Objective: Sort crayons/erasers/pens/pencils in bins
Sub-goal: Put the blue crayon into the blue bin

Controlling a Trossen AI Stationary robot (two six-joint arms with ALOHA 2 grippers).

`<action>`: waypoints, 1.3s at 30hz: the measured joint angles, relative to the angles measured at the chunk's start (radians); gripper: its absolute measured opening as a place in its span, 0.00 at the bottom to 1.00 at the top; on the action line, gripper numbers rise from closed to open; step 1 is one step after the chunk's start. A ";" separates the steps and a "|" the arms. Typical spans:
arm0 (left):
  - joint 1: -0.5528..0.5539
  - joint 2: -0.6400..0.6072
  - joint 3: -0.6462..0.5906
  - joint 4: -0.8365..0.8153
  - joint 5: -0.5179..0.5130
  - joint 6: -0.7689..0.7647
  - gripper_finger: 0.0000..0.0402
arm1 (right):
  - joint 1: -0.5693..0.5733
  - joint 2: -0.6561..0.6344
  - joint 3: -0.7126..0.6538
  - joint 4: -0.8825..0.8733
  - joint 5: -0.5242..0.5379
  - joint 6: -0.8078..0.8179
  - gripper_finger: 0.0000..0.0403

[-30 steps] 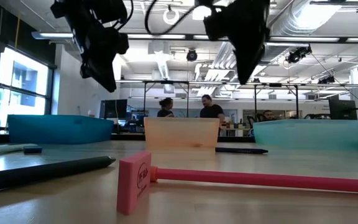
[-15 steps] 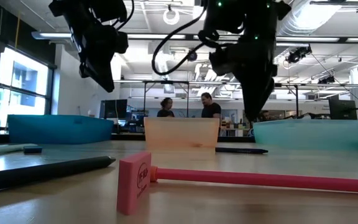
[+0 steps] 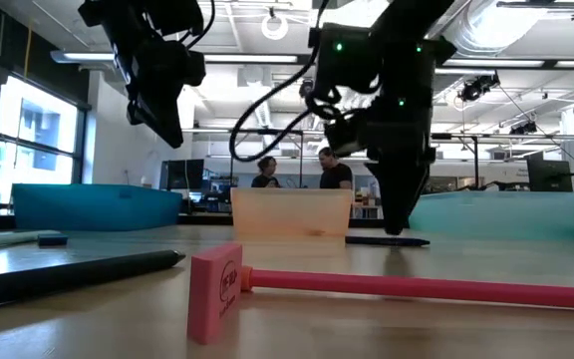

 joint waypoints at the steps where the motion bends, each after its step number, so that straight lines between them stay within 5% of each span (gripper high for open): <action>1: 0.000 0.000 0.000 0.000 0.000 0.000 0.16 | 0.000 0.009 0.000 0.001 0.000 0.000 0.29; 8: 0.000 0.000 0.000 0.000 0.000 0.000 0.16 | 0.000 0.044 0.003 -0.002 0.003 0.010 0.26; 19: 0.005 0.000 0.000 0.000 0.000 -0.024 0.16 | 0.000 0.049 0.004 -0.005 0.029 0.053 0.03; 28: 0.005 0.000 0.000 -0.001 -0.038 -0.021 0.17 | 0.000 0.051 0.002 -0.005 0.019 0.048 0.01; 39: 0.005 0.000 0.000 -0.012 -0.007 0.012 0.35 | -0.001 0.012 -0.005 -0.002 -0.051 0.021 0.00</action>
